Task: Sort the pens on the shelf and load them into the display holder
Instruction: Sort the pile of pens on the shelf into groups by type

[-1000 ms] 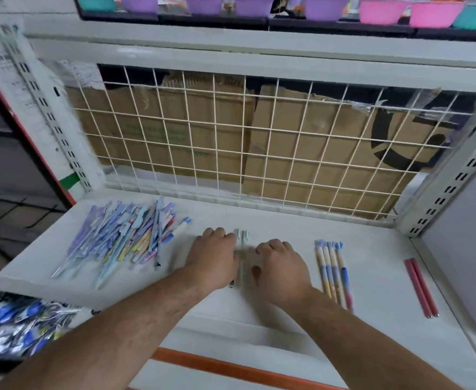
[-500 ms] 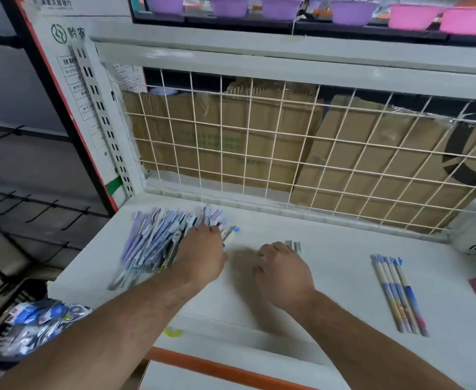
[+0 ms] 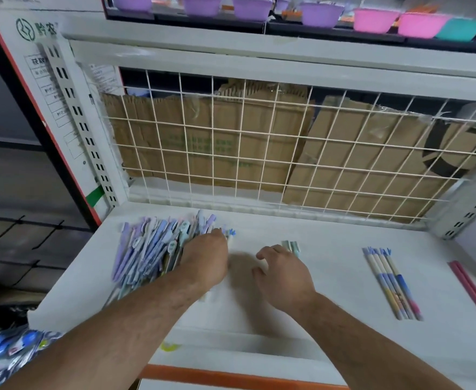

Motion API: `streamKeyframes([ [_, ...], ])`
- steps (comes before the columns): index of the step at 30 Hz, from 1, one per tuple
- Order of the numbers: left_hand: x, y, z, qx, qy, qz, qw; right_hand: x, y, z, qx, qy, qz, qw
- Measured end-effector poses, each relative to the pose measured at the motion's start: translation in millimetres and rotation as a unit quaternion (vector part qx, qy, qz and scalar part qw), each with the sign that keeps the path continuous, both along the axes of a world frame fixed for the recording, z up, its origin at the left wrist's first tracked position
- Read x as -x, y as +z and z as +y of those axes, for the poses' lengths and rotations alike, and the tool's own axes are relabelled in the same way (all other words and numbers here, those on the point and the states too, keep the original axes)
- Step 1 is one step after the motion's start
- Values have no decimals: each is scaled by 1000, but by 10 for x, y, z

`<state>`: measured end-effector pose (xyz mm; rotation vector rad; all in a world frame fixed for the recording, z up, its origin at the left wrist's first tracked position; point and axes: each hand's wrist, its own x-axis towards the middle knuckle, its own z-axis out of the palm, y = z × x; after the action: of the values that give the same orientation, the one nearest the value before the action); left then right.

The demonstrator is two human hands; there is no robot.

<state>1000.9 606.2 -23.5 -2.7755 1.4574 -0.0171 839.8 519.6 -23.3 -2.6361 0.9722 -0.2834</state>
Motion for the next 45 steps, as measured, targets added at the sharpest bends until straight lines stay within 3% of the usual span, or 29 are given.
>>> streamKeyframes([
  [3,-2,38,-25,-52,1,23,998,23,-15,14,-7,-1,5,1000],
  [10,92,47,-72,-49,15,66,997,73,-13,24,-26,-3,11,1000],
  [33,193,114,-34,-145,52,38,987,307,9,-2,-52,-7,5,999],
  [39,197,96,-17,-179,20,17,983,325,18,-1,-50,0,7,999],
  [45,233,101,41,-135,-8,39,990,345,14,17,-43,8,10,999],
])
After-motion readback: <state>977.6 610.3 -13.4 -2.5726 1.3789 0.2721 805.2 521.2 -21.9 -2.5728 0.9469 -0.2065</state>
